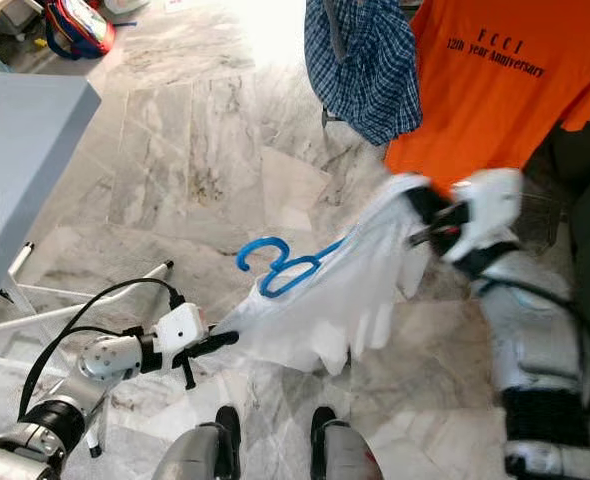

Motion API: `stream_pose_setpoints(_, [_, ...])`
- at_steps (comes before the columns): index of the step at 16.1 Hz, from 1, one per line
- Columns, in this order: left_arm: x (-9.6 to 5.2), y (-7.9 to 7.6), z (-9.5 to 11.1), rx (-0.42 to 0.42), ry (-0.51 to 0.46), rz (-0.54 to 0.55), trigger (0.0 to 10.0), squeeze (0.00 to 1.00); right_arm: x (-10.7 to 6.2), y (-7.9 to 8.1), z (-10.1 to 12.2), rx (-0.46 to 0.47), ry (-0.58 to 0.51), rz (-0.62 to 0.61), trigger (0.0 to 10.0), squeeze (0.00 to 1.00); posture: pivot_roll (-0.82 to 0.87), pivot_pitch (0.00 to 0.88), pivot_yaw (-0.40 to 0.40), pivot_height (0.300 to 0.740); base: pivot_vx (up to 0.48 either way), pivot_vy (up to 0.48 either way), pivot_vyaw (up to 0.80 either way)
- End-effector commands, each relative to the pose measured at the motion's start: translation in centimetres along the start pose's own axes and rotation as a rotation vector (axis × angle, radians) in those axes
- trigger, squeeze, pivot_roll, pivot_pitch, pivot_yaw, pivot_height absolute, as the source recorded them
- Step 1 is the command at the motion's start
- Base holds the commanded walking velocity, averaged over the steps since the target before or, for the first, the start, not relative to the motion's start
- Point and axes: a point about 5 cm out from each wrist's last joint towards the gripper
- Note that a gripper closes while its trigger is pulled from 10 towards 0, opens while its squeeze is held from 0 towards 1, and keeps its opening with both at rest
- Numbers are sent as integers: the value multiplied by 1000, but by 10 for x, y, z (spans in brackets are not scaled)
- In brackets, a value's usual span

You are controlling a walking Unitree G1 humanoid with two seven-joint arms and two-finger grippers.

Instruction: Hang hanger

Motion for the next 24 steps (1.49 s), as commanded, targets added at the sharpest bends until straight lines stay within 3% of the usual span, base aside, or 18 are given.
stream_pose_setpoints(1, [2, -5, -4, 4, 25, -29, 0, 0, 3, 14, 4, 20, -23, 87, 0, 0, 2, 283, 47, 740, 0, 0, 0])
stream_pose_setpoints(5, [13, -4, 9, 22, -17, -37, 0, 0, 3, 40, -7, 77, 35, 225, 0, 0, -1, 278, 50, 740, 0, 0, 0])
stream_pose_setpoints(6, [16, -5, 12, 29, -25, -42, 0, 0, 0, 46, -14, 38, 93, 253, 4588, 0, -1, 275, 52, 740, 0, 0, 0])
stream_pose_setpoints(7, [16, -5, 13, 35, -32, -45, 0, 0, -1, 47, -19, 23, 127, 257, 10000, 0, -1, 274, 54, 740, 0, 0, 0])
stream_pose_setpoints(8, [17, -4, 15, 40, -40, -46, 0, 0, -2, 49, -23, 23, 155, 264, 10000, 302, -1, 273, 54, 740, 0, 0, 0])
stream_pose_setpoints(9, [18, -4, 16, 49, -43, -50, 0, 0, -3, 52, -25, 26, 174, 285, 10000, 1000, -1, 271, 55, 740, 0, 0, 0])
stream_pose_setpoints(13, [21, -8, 18, 80, -38, -77, 0, 0, -9, 65, -31, -33, 247, 404, 10000, 1000, -2, 271, 57, 740, 0, 0, 0])
stream_pose_setpoints(15, [22, -11, 16, 82, -35, -88, 0, 0, -5, 57, -33, -150, 278, 345, 10000, 1000, -6, 272, 56, 740, 0, 0, 0])
stream_pose_setpoints(16, [22, -12, 16, 84, -33, -93, 0, 0, -7, 59, -32, -123, 278, 381, 10000, 1000, -7, 271, 56, 740, 0, 0, 0])
stream_pose_setpoints(19, [23, -11, 16, 87, -32, -92, 0, 0, -11, 57, -32, -162, 304, 395, 10000, 1000, -7, 270, 55, 740, 0, 0, 0])
stream_pose_setpoints(23, [18, -7, 13, 89, -10, -71, 0, 0, -20, 24, -25, -281, 346, 303, 10000, 1000, -13, 267, 55, 740, 0, 0, 0])
stream_pose_setpoints(24, [18, -7, 13, 90, -10, -73, 0, 0, -26, 8, -27, -374, 408, 254, 10000, 1000, -14, 266, 55, 740, 0, 0, 0])
Point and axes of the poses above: a point about 5 cm out from each wrist's last joint towards the gripper, its own x axis pointing out of the wrist towards the gripper, its own z axis along the axis of the wrist's last joint, y = z × x, and after that the axes turned 7 degrees about -x, right-handed
